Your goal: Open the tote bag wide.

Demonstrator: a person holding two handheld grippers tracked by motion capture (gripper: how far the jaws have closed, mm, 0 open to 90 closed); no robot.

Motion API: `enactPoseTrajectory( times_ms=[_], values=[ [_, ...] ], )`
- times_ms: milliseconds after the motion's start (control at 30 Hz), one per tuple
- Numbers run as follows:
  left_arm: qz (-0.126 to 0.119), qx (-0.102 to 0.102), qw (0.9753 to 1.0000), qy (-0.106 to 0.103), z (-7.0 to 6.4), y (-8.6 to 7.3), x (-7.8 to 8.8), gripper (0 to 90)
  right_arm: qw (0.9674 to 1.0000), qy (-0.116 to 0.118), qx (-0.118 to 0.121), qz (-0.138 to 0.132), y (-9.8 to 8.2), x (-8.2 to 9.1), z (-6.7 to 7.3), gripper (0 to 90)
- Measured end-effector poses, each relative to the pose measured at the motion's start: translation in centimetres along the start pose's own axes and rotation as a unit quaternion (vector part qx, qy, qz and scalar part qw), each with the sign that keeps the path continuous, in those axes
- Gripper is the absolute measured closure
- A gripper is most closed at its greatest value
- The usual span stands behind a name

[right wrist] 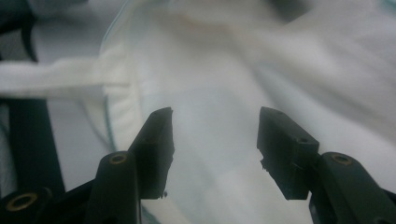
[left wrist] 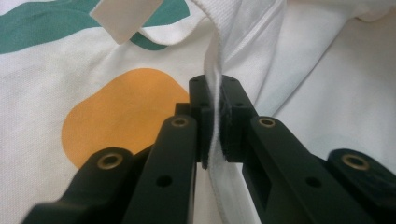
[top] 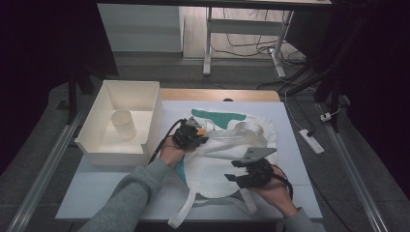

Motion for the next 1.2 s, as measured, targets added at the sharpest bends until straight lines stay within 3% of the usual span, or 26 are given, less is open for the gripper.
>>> enactPoseTrajectory(
  times_ms=[167, 400, 533, 733, 967, 1200],
  values=[
    [0.001, 0.004, 1.0000, -0.004, 0.1, -0.1, 0.0, 84.9, 0.9980, 0.039, 0.029, 0.041, -0.6, -2.4, 2.3, 44.2],
    [0.000, 0.005, 1.0000, -0.004, 0.0, -0.1, -0.1, 84.9, 0.9950, 0.064, 0.054, 0.056, -0.5, -3.0, 4.1, 43.2],
    [0.000, 0.004, 1.0000, -0.004, 0.1, -0.1, 0.0, 84.9, 0.9920, 0.074, 0.067, 0.078, -0.9, -3.6, 5.0, 40.7],
    [0.001, 0.005, 1.0000, -0.005, 0.1, -0.1, -0.1, 84.9, 0.9878, 0.063, 0.093, 0.107, -1.5, -4.3, 5.6, 37.4],
    [0.001, 0.006, 1.0000, -0.006, 0.1, -0.1, -0.1, 84.9, 0.9826, 0.047, 0.119, 0.135, -2.3, -4.7, 5.4, 36.8],
    [0.001, 0.007, 1.0000, -0.007, 0.1, -0.1, -0.1, 84.9, 0.9828, 0.025, 0.115, 0.142, -2.7, -4.8, 4.6, 41.1]
  ],
)
Point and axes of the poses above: each handheld gripper's, and its own axes: x roughly backward along the jaws, y roughly out of its top, z roughly to its left, the point moved 6 cm from there along -x, roughly forward along the jaws, and after that the axes turned 6 degrees about x, right-handed, at the moved point
